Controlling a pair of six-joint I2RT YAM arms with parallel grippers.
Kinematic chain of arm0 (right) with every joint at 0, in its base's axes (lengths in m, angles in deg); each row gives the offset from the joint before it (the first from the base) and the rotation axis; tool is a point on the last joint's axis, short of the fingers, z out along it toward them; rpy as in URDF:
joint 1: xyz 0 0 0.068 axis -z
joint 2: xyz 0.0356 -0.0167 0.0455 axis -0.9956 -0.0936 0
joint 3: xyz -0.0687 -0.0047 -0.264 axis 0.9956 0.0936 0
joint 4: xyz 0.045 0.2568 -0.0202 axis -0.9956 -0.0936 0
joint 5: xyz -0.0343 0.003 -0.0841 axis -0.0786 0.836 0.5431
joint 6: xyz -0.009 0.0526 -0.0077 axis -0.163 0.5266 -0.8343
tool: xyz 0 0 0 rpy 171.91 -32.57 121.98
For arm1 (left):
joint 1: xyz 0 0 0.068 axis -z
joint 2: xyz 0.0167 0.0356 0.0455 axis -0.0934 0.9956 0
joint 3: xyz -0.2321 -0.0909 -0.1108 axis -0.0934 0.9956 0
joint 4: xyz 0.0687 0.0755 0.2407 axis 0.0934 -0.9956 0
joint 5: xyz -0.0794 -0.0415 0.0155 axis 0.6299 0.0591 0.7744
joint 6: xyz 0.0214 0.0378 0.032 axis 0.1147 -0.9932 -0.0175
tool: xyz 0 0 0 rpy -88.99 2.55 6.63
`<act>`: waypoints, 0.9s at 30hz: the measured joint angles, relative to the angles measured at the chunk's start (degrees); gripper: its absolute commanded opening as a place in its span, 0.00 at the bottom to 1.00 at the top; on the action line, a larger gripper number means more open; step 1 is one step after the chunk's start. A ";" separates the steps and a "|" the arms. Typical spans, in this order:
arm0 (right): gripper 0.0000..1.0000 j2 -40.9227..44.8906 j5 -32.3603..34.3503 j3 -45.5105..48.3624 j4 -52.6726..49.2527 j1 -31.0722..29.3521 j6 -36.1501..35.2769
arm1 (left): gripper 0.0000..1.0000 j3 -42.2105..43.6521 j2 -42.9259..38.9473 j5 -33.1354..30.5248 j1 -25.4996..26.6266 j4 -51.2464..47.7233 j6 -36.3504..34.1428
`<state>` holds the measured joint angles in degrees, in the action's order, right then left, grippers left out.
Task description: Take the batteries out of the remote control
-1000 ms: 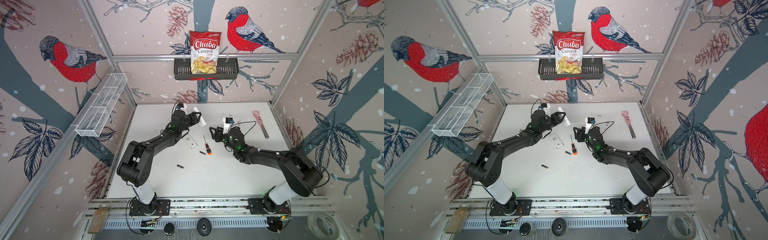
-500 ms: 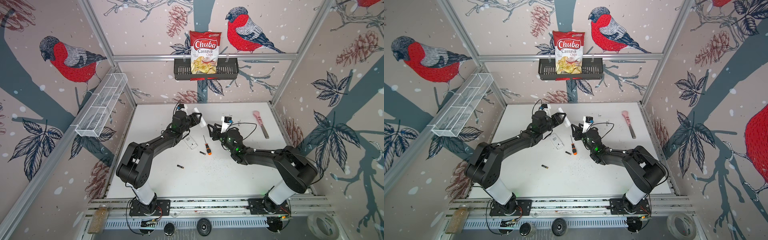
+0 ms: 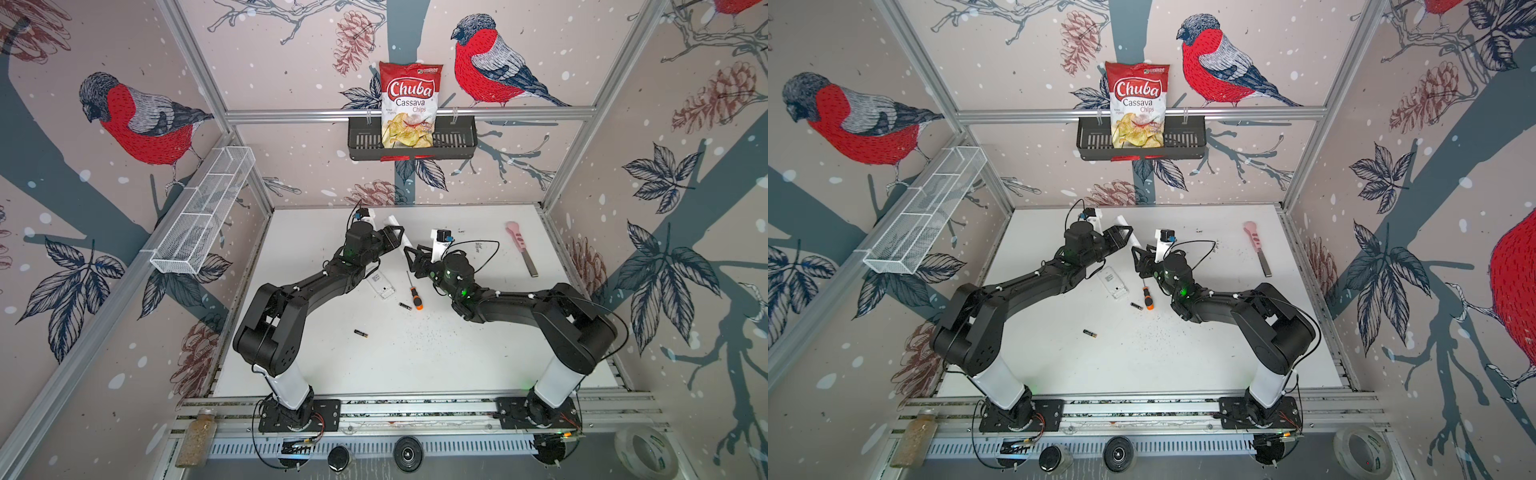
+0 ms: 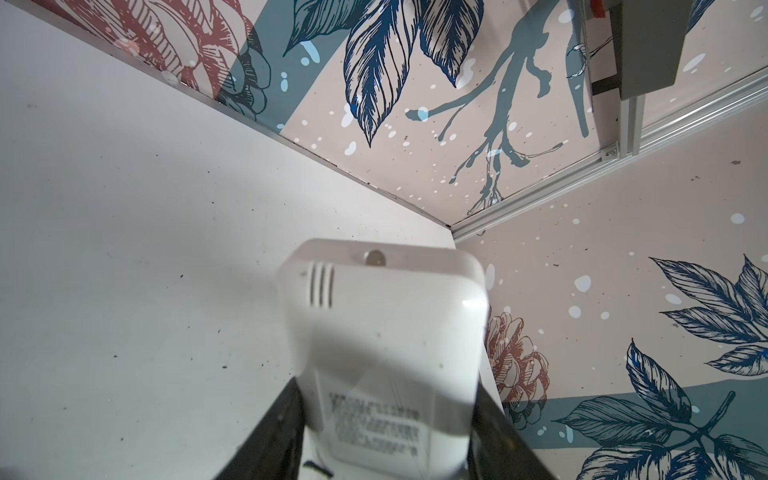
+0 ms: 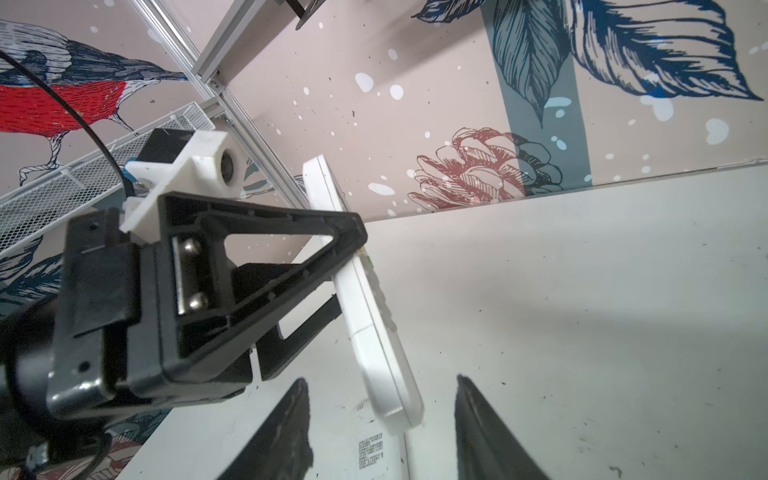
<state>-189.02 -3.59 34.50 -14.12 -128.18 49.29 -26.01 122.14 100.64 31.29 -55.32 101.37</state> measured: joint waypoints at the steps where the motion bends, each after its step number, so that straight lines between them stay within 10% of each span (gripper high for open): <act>1: 0.54 -0.20 -0.02 -0.13 -0.07 -0.02 0.00 | 0.40 0.00 0.00 0.02 0.00 0.09 0.00; 27: 0.27 -3.41 0.31 -3.54 -1.22 0.04 0.20 | 0.39 0.11 -0.13 1.03 0.00 0.17 0.15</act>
<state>-192.43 -3.29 30.96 -15.34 -128.13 49.48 -25.90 122.01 101.67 31.29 -55.15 101.53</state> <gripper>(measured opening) 0.295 0.559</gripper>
